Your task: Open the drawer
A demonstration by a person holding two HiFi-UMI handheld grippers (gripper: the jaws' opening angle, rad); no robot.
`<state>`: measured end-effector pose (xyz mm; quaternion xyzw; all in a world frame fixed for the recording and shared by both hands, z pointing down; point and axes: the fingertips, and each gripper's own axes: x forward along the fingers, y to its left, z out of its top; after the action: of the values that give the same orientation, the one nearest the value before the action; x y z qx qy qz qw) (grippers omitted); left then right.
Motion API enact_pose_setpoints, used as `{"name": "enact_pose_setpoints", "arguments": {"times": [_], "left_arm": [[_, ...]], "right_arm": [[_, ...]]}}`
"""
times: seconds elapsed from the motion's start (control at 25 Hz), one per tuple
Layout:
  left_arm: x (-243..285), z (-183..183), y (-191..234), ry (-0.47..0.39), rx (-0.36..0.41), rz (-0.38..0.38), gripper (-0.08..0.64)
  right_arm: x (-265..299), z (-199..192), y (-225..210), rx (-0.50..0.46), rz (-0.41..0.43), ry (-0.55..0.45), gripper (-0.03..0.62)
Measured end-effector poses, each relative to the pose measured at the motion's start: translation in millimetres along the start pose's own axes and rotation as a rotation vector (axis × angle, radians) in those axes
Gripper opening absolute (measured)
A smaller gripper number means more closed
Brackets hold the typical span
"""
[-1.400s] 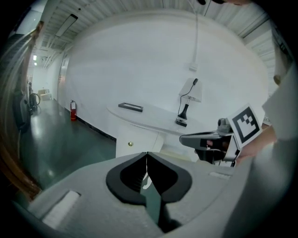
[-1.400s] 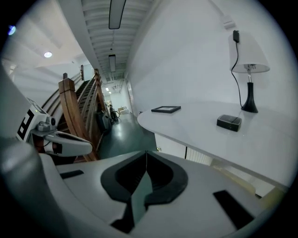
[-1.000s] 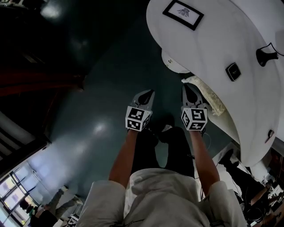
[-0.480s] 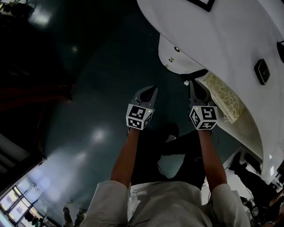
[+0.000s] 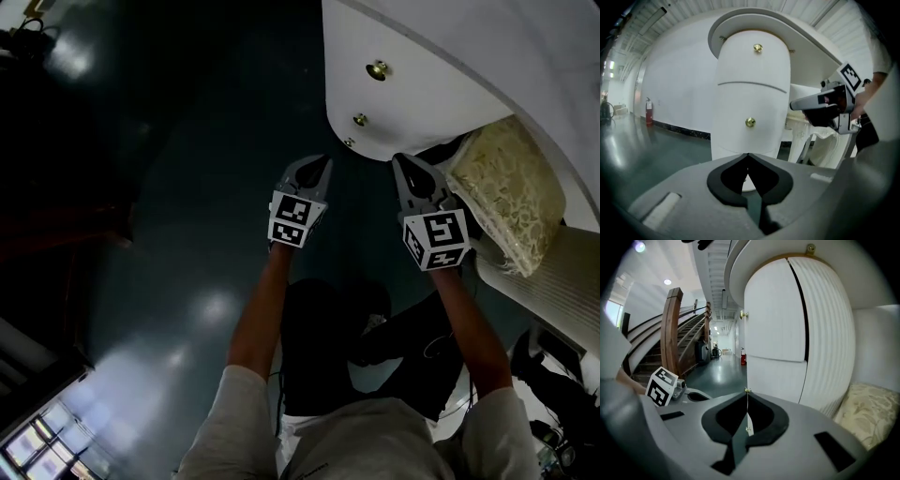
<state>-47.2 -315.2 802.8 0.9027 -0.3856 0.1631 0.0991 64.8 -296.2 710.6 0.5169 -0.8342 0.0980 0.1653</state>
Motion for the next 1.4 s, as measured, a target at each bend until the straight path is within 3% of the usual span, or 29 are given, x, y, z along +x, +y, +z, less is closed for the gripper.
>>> {"name": "enact_pose_setpoints", "arguments": {"times": [0.12,0.48,0.76,1.0,1.12,1.4], "left_arm": [[23.7,-27.3,-7.2,-0.005,0.049,-0.013,0.009],[67.6,-80.0,8.9,-0.083,0.012,0.003,0.009],[98.1,-109.5,7.3,-0.117,0.032,0.020,0.011],[119.9,-133.7,10.3,-0.122,-0.005,0.044,0.014],[126.0,-141.7,12.3,-0.119,-0.035,0.053,0.061],[147.0,-136.3,6.3,-0.106,0.022,-0.013,0.137]], "right_arm": [[7.1,-8.0,-9.6,-0.015,-0.046,-0.027,0.015],[15.0,-26.1,-30.6,0.140,-0.175,-0.113,0.015],[14.6,-22.9,-45.0,0.056,-0.205,-0.119,0.015],[13.0,-21.4,-67.9,0.072,-0.245,-0.123,0.015],[13.5,-21.8,-67.0,0.056,-0.254,-0.120,0.015],[11.9,-15.9,-52.3,-0.003,-0.238,-0.124,0.015]]}}
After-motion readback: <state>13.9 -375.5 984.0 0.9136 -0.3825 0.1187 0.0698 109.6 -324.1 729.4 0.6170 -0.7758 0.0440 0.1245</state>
